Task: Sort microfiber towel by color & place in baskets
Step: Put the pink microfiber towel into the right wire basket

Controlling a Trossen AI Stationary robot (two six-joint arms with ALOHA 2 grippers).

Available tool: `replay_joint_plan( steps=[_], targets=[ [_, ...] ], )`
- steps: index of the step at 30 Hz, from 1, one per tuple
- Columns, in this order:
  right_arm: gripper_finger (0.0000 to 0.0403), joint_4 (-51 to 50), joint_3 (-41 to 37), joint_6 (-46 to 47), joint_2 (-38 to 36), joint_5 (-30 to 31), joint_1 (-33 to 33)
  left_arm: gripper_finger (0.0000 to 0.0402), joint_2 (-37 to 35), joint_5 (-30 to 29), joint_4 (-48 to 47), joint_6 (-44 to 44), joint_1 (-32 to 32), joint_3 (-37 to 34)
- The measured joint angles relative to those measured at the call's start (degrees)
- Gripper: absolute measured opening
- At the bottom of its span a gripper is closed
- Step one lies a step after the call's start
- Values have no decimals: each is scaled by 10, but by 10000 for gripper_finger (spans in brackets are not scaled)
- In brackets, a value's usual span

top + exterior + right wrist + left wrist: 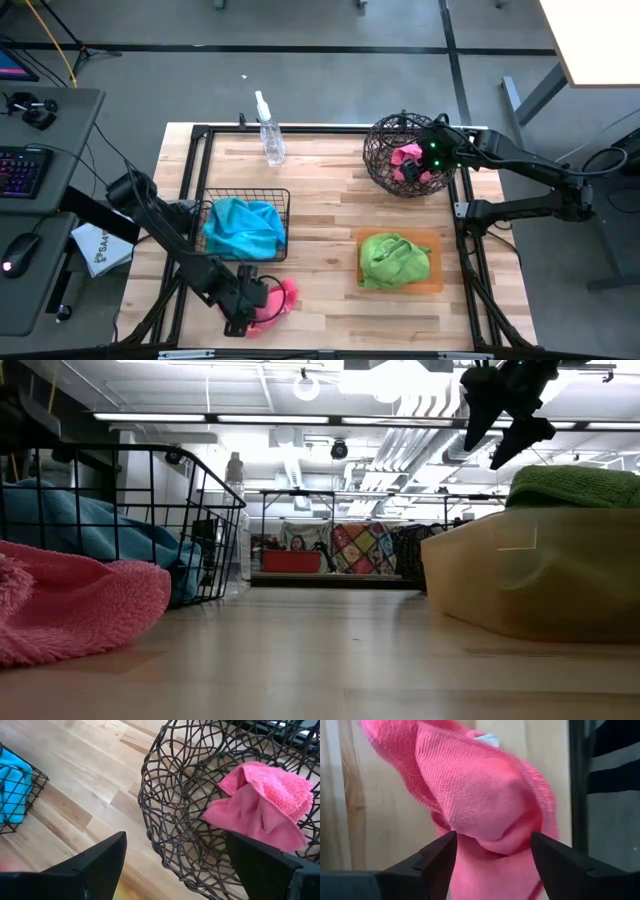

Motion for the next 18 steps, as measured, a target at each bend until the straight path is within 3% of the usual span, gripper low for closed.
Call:
replay_joint_plan(
  steps=[7, 13, 16, 18],
  targets=[
    [336, -1, 0, -4, 0, 2, -1, 263, 49, 3, 28, 4, 3, 0],
    [336, -2, 0, -5, 0, 11, -1, 260, 99, 39, 29, -14, 14, 3],
    [336, -2, 0, -5, 0, 19, -1, 219, 109, 32, 26, -18, 14, 3],
    [336, -2, 0, -5, 0, 20, -1, 160, 103, 25, 24, -18, 14, 2]
  ],
)
